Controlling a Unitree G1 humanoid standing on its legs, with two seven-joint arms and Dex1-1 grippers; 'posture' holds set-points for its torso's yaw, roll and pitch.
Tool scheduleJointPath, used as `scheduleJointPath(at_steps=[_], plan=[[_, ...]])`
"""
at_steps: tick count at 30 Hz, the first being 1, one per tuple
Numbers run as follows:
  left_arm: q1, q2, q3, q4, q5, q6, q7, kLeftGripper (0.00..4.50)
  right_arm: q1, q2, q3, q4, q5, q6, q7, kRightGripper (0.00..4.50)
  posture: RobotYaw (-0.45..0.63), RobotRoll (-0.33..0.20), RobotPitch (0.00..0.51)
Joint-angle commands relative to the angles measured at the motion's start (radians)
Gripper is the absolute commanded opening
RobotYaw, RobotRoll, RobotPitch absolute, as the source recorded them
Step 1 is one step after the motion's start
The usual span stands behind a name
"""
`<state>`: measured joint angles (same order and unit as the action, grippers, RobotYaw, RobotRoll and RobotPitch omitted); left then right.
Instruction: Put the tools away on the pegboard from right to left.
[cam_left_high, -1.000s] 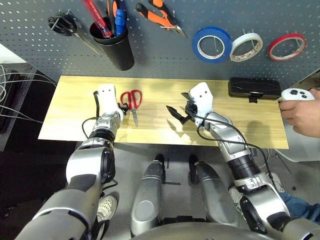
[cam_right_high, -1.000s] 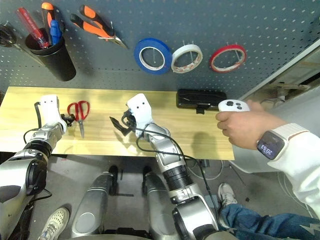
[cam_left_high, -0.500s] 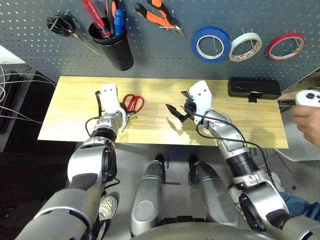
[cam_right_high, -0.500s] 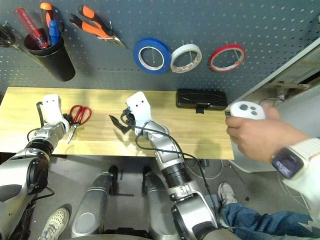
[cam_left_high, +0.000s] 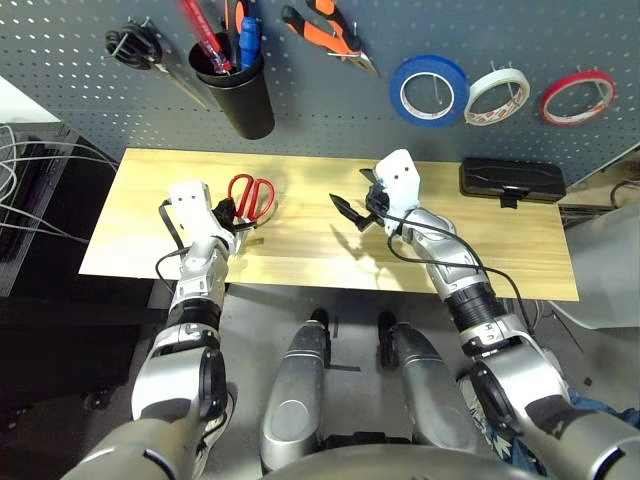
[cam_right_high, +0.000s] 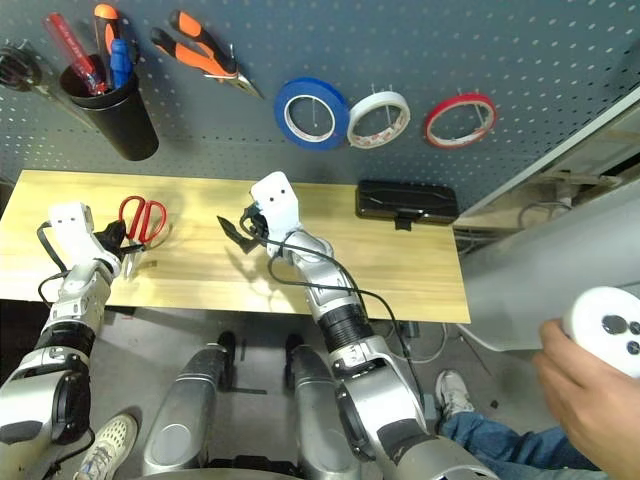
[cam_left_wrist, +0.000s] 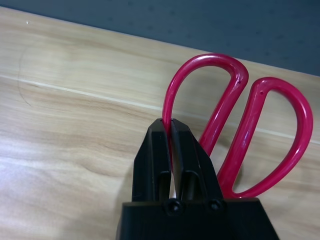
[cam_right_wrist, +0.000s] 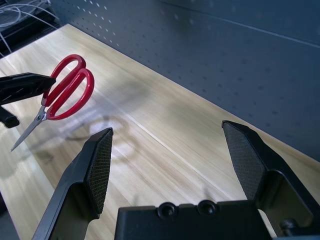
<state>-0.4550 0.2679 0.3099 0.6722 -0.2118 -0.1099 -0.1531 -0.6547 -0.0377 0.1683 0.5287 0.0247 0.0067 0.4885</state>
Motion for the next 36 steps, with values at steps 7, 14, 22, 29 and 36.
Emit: scheduleJointPath(at_steps=[7,14,22,29,36], plan=[[0.058,-0.011,0.07,-0.171,-0.042,0.019,0.112,0.01,-0.001,0.0,-0.002,0.035,0.001,-0.023,0.017,4.5,0.09,0.0,0.285],[-0.01,-0.006,0.164,-0.141,-0.111,-0.051,0.161,0.01,-0.015,-0.003,-0.007,0.048,0.001,-0.035,0.016,4.5,0.09,0.0,0.275],[-0.126,0.046,0.195,-0.122,-0.141,-0.081,0.158,0.01,-0.023,-0.009,-0.013,0.061,0.0,-0.046,0.016,4.5,0.09,0.0,0.266],[-0.194,0.076,0.176,-0.126,-0.139,-0.092,0.137,0.01,-0.03,-0.005,-0.013,0.075,-0.001,-0.057,0.014,4.5,0.09,0.0,0.261],[-0.207,0.095,0.096,-0.134,-0.08,-0.148,0.045,0.01,-0.032,-0.005,-0.013,0.083,-0.002,-0.065,0.015,4.5,0.1,0.0,0.257]])
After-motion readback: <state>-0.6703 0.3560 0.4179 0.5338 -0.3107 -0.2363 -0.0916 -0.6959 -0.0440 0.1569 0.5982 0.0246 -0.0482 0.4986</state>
